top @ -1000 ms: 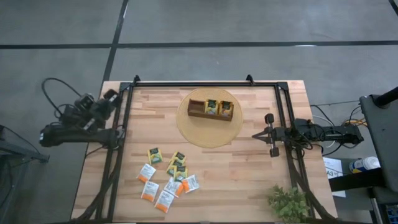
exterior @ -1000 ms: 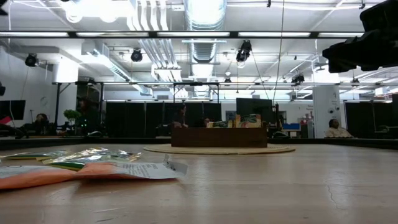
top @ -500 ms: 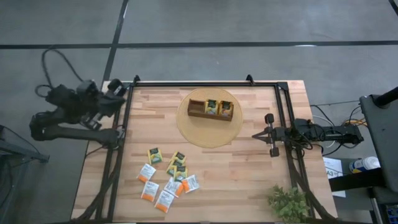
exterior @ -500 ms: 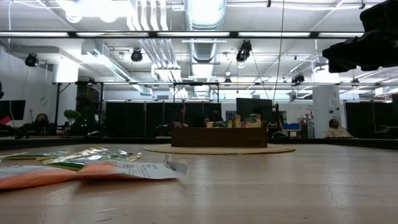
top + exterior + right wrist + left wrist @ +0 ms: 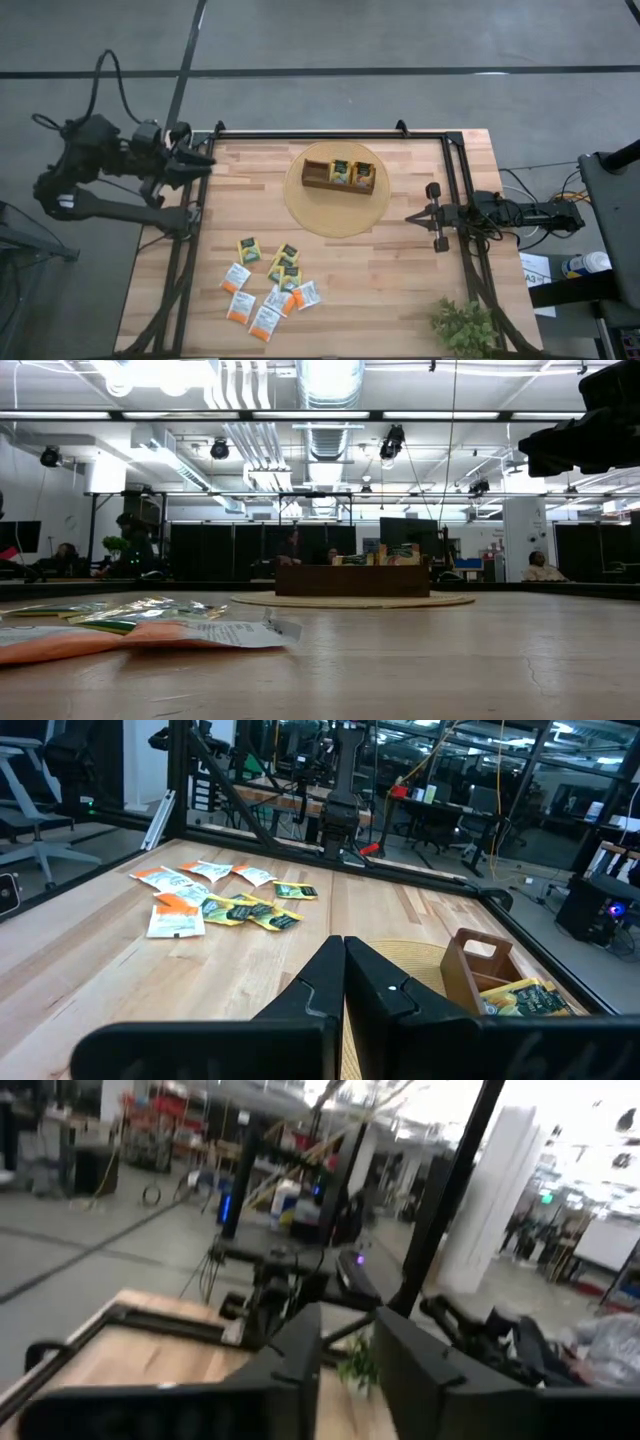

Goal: Pick & Place Tea
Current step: Put the green tea bag into the middle section of wooden organizer

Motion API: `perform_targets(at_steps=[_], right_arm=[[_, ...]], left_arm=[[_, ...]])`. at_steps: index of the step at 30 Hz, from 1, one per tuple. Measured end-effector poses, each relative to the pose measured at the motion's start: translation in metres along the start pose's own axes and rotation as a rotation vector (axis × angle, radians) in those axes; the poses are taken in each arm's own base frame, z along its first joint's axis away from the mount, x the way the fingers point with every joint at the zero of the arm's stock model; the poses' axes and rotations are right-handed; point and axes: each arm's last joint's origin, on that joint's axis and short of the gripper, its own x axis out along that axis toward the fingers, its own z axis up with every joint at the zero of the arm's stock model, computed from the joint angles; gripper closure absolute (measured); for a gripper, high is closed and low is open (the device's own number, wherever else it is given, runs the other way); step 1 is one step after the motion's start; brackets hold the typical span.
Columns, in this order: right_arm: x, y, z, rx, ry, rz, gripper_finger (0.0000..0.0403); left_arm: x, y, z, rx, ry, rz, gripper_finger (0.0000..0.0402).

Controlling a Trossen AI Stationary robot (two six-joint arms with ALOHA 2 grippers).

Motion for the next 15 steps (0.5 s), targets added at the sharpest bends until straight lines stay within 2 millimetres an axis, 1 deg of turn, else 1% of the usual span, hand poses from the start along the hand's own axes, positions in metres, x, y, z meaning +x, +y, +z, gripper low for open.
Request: perform_targets(at_steps=[5,9,12,15], right_arm=[[0.000,0.000,0.000,0.000,0.000,0.000,0.0394],[0.000,0.000,0.000,0.000,0.000,0.000,0.0394],[0.000,0.000,0.000,0.000,0.000,0.000,0.0394],[0.000,0.000,0.000,0.000,0.000,0.000,0.0394]], left_arm=[[0.004,-0.001,0.005,-0.008,0.104,0.031,0.0235],[0.010,0.000,0.007,0.008,0.187,0.054,0.0188],[0.015,0.001,0.006,0.025,0.268,0.072,0.0164],[0.020,0.003,0.002,0.016,0.367,0.096,0.0149]])
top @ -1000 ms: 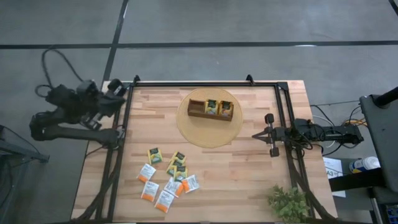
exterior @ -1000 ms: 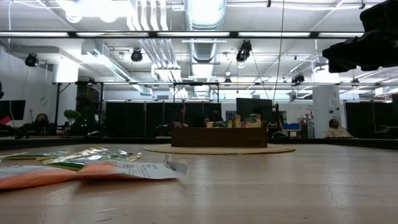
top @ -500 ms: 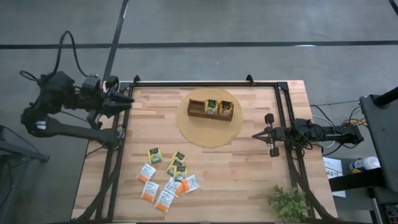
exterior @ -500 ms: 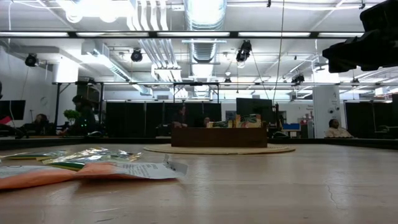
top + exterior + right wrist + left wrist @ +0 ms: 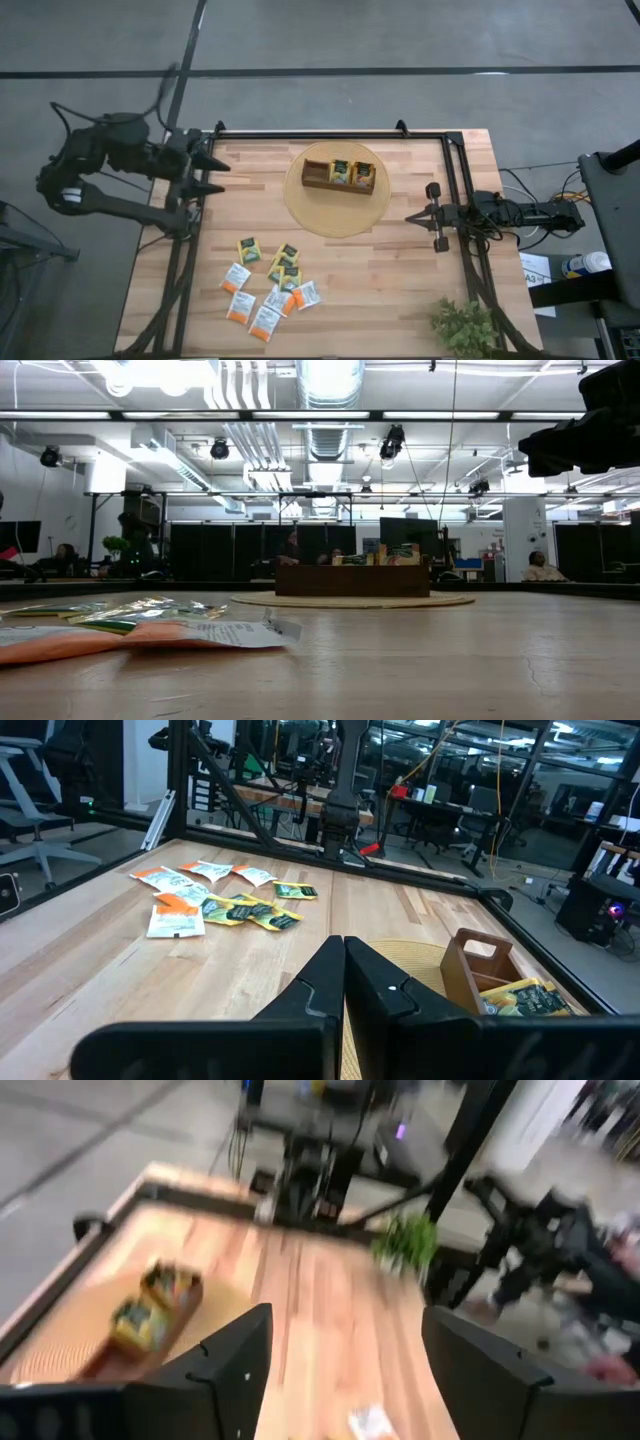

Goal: Pick & Place Tea
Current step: Put the green tea bag into the middle section of wooden organizer

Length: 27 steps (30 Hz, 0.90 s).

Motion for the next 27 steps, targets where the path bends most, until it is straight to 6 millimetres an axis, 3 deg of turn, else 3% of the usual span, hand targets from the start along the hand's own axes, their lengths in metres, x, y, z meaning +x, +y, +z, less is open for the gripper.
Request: perform_targets(at_steps=[9,15,27], right_arm=[[0.000,0.000,0.000,0.000,0.000,0.000,0.0394],[0.000,0.000,0.000,0.000,0.000,-0.001,0.0394],[0.000,0.000,0.000,0.000,0.000,0.000,0.0394]], left_arm=[[0.020,0.005,-0.011,-0.010,0.250,0.031,0.0145],[0.035,0.011,-0.031,-0.046,0.480,0.083,0.0146],[0.042,0.020,-0.058,-0.141,0.627,0.201,0.0154]])
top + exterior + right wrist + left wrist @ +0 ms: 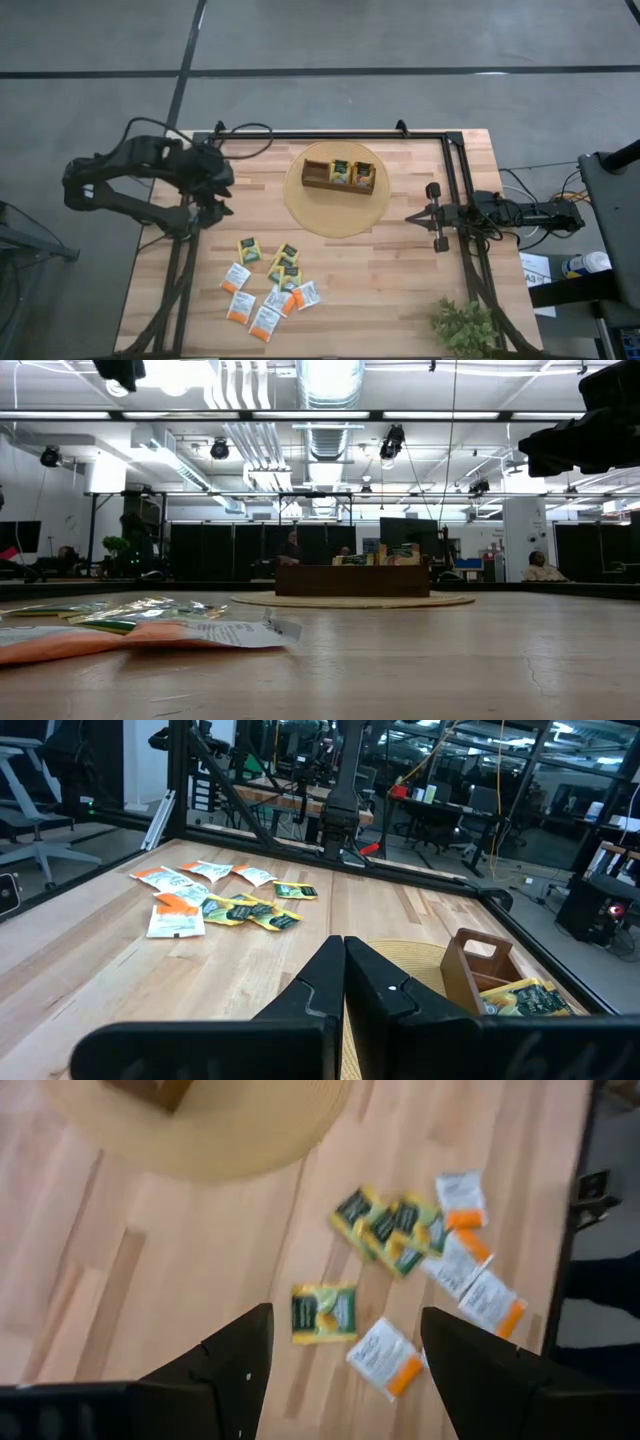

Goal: Pick & Place Tea
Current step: Put the green tea bag into the middle section of wooden organizer

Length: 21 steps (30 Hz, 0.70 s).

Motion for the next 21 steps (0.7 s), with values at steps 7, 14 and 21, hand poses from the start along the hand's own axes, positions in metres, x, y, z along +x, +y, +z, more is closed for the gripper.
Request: perform_targets(at_steps=[7,14,21], right_arm=[[0.000,0.000,0.000,0.000,0.000,0.000,0.0394],[0.000,0.000,0.000,0.000,0.000,0.000,0.0394],[0.000,0.000,0.000,0.000,0.000,0.000,0.0394]], left_arm=[[0.036,0.006,-0.010,-0.051,0.137,0.043,0.0155],[0.063,0.012,-0.020,-0.097,0.219,0.075,0.0155],[0.089,0.017,-0.028,-0.099,0.253,0.087,0.0155]])
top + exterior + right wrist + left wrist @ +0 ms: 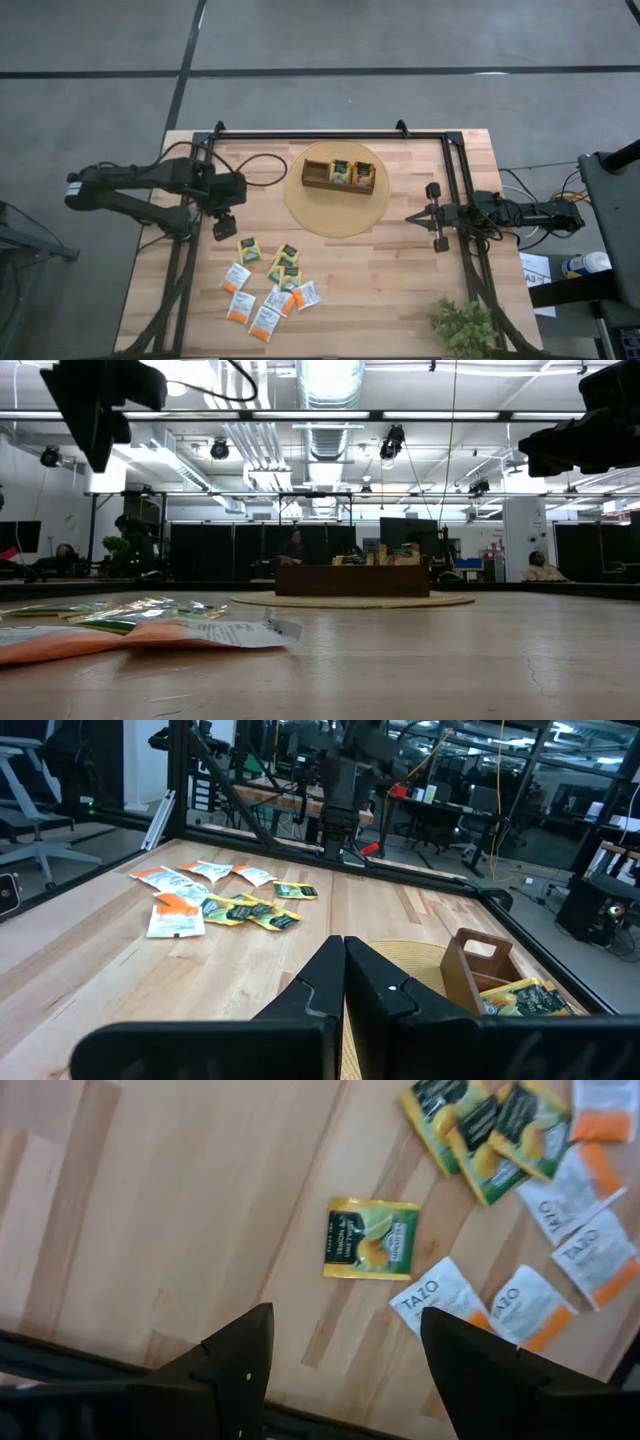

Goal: Pick & Place Tea
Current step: Put the green tea bag into the middle section of wooden organizer

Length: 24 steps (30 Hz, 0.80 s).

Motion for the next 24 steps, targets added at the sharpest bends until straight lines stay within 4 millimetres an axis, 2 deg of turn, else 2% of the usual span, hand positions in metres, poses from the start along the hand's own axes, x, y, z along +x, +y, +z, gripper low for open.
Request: perform_targets(at_steps=[14,24], right_arm=[[0.000,0.000,0.000,0.000,0.000,0.000,0.0394],[0.000,0.000,0.000,0.000,0.000,0.000,0.0394]], left_arm=[[0.065,0.004,-0.009,-0.037,0.052,-0.063,0.0155],[0.089,0.001,-0.015,0.025,0.006,0.003,0.0155]])
